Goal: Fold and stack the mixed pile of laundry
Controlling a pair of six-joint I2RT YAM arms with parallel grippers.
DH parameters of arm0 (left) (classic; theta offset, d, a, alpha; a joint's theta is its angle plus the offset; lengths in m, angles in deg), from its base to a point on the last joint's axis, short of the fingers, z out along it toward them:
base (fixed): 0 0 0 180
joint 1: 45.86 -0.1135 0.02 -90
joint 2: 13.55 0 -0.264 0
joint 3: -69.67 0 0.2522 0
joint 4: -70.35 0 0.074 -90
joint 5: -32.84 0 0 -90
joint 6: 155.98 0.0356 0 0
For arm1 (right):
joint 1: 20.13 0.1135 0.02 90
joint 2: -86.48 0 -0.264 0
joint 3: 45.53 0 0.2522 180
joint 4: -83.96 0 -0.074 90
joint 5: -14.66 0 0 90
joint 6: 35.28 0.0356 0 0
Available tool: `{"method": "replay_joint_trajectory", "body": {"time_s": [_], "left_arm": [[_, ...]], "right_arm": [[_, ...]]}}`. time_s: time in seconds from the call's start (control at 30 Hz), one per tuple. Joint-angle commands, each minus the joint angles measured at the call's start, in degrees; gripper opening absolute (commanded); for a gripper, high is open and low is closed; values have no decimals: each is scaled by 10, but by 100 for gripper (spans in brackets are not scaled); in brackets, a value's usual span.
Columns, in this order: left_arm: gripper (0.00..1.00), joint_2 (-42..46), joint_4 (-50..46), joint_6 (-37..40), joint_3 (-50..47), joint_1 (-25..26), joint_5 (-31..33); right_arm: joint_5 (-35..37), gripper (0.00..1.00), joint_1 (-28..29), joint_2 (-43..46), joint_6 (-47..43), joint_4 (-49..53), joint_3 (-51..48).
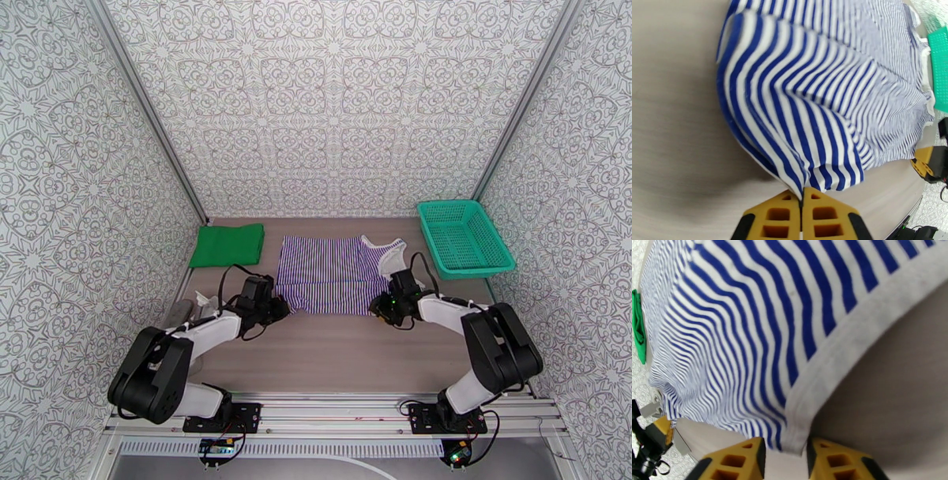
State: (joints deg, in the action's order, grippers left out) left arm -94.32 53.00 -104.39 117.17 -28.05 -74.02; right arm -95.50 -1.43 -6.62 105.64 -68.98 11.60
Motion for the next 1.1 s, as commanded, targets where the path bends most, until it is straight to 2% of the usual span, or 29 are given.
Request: {"method": "replay_joint_trajectory", "body": {"time_s": [0.0, 0.23, 0.47, 0.67, 0.77, 0.93, 1.0, 1.03, 1.07], "left_arm": [[0, 23, -32, 34, 28, 2, -10], [0, 92, -131, 82, 101, 1, -9], [0, 175, -226, 109, 156, 10, 12], [0, 187, -301, 129, 191, 26, 23], [0, 200, -340, 122, 179, 42, 46], [0, 245, -371, 67, 104, 64, 72], [0, 261, -376, 41, 70, 65, 82], [0, 267, -378, 29, 57, 66, 89], [8, 271, -382, 14, 43, 65, 98]], "right_arm": [[37, 18, 3, -31, -13, -6, 34], [115, 0, 3, 35, -96, 143, 146], [142, 0, 3, 130, -129, 241, 181], [99, 0, 8, 143, -135, 292, 190], [97, 0, 20, 168, -128, 313, 160], [89, 0, 43, 223, -104, 327, 90], [87, 6, 61, 228, -99, 332, 72], [85, 14, 68, 227, -98, 336, 68], [86, 27, 76, 227, -97, 345, 67]]}}
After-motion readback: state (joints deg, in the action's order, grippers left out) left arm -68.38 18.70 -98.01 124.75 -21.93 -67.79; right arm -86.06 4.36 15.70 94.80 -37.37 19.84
